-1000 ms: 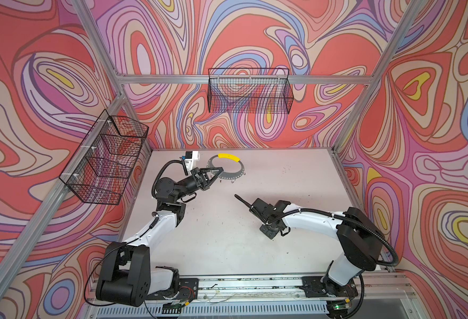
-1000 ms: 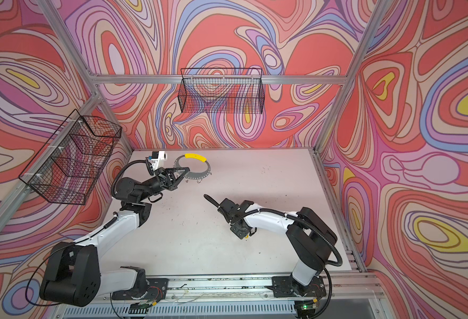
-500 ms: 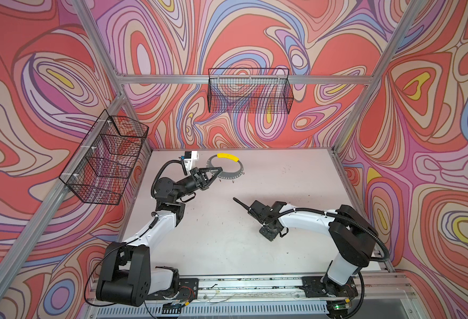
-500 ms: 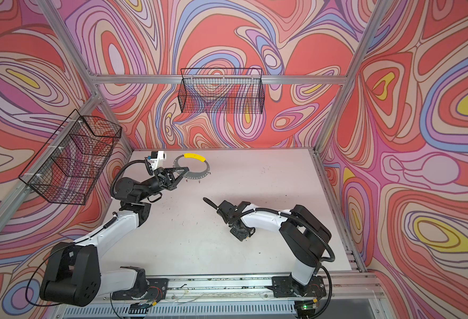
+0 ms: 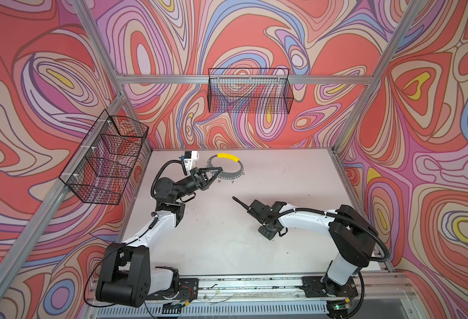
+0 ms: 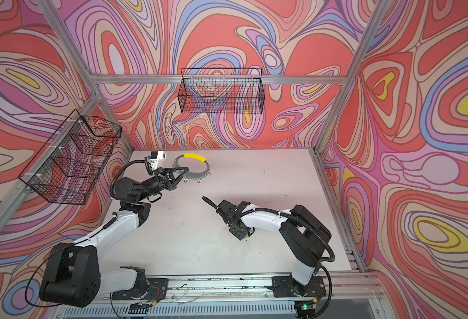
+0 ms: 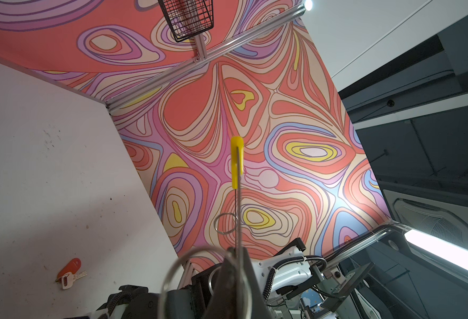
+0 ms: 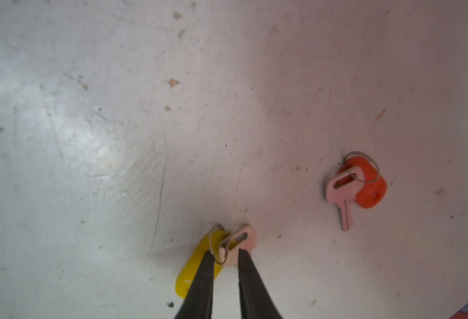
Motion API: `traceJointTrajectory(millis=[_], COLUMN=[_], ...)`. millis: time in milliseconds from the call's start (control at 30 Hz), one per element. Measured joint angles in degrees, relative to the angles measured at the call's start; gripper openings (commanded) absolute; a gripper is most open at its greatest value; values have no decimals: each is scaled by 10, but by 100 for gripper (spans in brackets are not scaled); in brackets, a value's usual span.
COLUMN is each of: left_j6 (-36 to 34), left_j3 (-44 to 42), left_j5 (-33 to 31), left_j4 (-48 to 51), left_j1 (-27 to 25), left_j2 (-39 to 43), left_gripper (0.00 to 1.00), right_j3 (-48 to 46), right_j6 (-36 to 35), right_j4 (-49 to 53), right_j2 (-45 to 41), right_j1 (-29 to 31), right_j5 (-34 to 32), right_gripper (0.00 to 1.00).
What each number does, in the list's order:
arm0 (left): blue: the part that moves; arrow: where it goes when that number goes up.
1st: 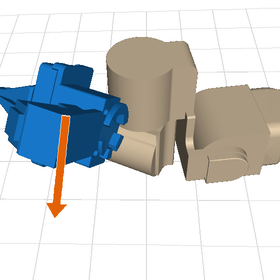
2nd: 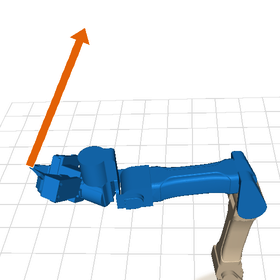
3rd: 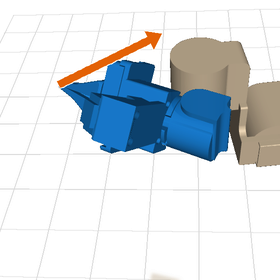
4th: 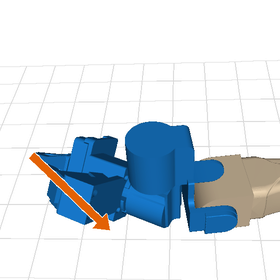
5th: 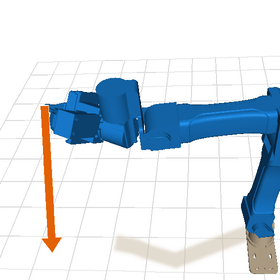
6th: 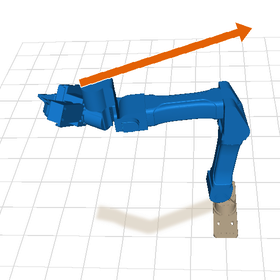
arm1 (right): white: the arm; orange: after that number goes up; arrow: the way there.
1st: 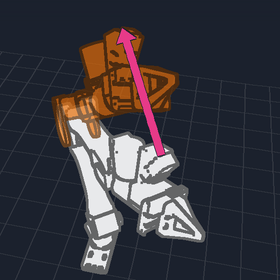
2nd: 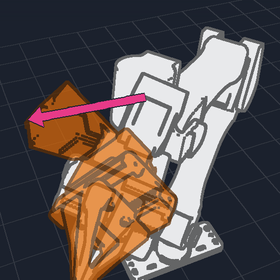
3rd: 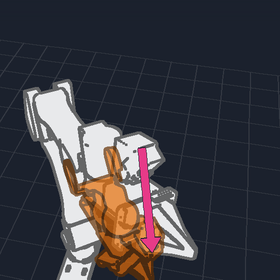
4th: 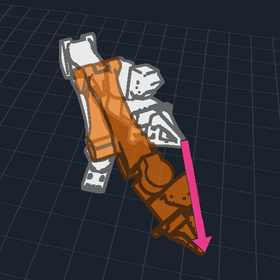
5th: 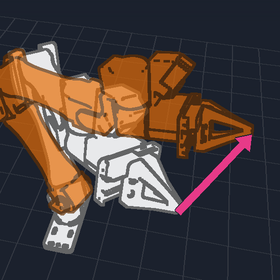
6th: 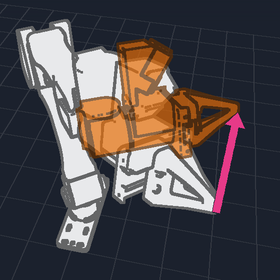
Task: Put the keys on the keyring
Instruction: 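Close the right gripper on the yellow-tagged key's ring end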
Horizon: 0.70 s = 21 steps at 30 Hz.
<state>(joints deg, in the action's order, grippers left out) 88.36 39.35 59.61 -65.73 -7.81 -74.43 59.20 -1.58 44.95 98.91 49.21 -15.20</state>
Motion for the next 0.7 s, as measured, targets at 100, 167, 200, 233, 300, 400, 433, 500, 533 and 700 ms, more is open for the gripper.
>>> traceJointTrajectory(millis=[100,167,200,233,300,400,433,500,533,700], left_j6=[0,0,0,0,0,0,0,0,0,0], left_j3=[0,0,0,0,0,0,0,0,0,0], left_j5=[0,0,0,0,0,0,0,0,0,0], left_j4=[1,2,2,2,2,4,4,5,7,9], left_j1=[0,0,0,0,0,0,0,0,0,0], left_j2=[0,2,2,3,3,5,6,8,10,13], left_gripper=[0,0,0,0,0,0,0,0,0,0], right_j3=[0,0,0,0,0,-1,-1,-2,-3,-7], right_j6=[-2,-3,-3,-3,-3,-3,-3,-2,-3,-3], right_j4=[-6,-8,-8,-9,-9,-9,-10,-13,-14,-18], right_j2=[0,0,0,0,0,0,0,0,0,-4], right_j1=[0,0,0,0,0,0,0,0,0,-5], right_j5=[0,0,0,0,0,0,-1,-2,-3,0], right_gripper=[9,6,6,6,6,10,14,17,18,15])
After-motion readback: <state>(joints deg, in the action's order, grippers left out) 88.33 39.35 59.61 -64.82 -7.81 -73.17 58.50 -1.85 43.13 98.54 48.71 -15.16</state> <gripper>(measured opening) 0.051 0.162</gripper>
